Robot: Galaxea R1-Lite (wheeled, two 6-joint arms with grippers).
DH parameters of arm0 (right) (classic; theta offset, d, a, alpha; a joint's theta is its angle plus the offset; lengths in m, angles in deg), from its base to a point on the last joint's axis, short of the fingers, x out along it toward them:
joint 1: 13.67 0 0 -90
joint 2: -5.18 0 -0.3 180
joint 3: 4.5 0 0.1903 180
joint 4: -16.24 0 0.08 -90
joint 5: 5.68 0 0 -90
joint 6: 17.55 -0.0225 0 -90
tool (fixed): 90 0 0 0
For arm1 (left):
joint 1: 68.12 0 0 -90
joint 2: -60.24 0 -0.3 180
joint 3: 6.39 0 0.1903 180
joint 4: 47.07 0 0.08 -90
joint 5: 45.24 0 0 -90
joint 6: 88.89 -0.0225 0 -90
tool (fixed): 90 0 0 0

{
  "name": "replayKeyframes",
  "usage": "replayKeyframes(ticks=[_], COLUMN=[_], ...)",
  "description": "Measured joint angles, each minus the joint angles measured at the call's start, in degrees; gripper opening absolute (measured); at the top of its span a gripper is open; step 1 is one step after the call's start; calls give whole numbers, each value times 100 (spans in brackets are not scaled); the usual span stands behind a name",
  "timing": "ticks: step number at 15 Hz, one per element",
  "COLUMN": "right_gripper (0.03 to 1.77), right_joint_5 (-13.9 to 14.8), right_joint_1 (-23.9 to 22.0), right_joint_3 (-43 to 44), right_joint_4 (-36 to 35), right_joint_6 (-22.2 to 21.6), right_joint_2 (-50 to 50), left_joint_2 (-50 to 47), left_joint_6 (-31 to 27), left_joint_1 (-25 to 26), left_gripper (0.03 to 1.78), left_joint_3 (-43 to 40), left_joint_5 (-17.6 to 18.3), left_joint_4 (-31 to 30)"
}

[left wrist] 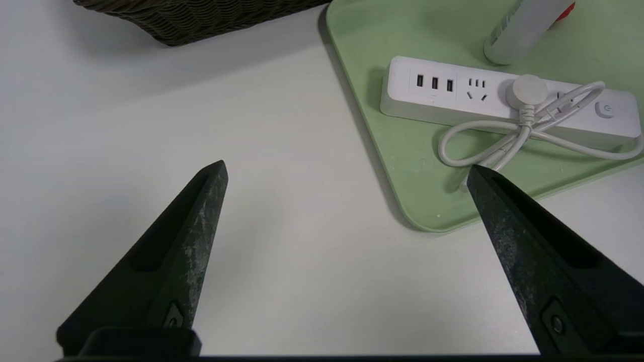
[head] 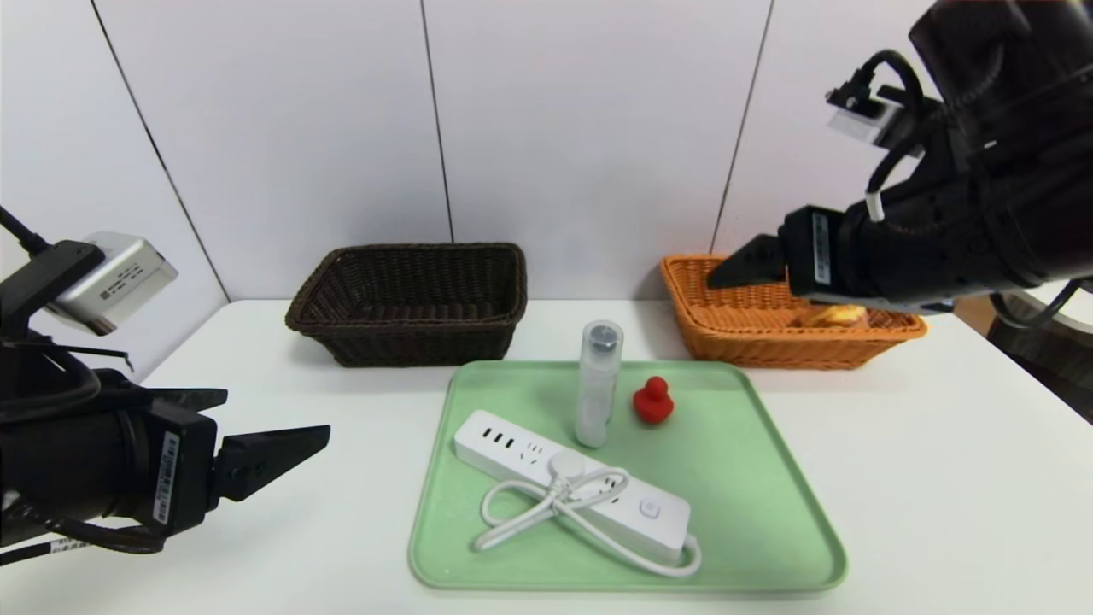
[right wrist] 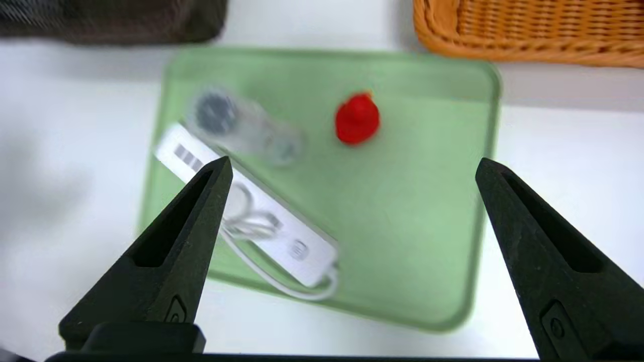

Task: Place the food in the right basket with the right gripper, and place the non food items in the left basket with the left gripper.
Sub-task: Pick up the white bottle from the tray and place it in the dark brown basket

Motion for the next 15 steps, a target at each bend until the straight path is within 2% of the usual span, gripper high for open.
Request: replayKeyframes(ticks=[3,6,8,11,12,15], right_gripper=[168,169,169,169,169,169], right_joint_5=[267,208,-100,-836,-946,-1033], right_joint_1=[232,439,540,599,603,610], right_joint_3=[-1447,-2647,-3305,-4350,-4590,-5020], right_joint_4=[-997,-2354,-3215,-4632,-5201,-6667], right_joint_6=[750,1376,1641,1933,1980,2035], right_joint_2=[-529,-874,-968,-859,-717,-185], left_joint_2=[-90,-144,-165,-179,-179,-179], left_joint_6=[-2,-6,-2,-2,-2,-2], left_joint_1=[0,0,0,6,6,9], left_gripper=[169,169,169,169,169,169], left_joint_3=[-27,-74,-88,-90,-90,-107], left_joint_5=[-2,-5,-2,-5,-2,-5], left_joint_4=[20,17,15,17,20,22])
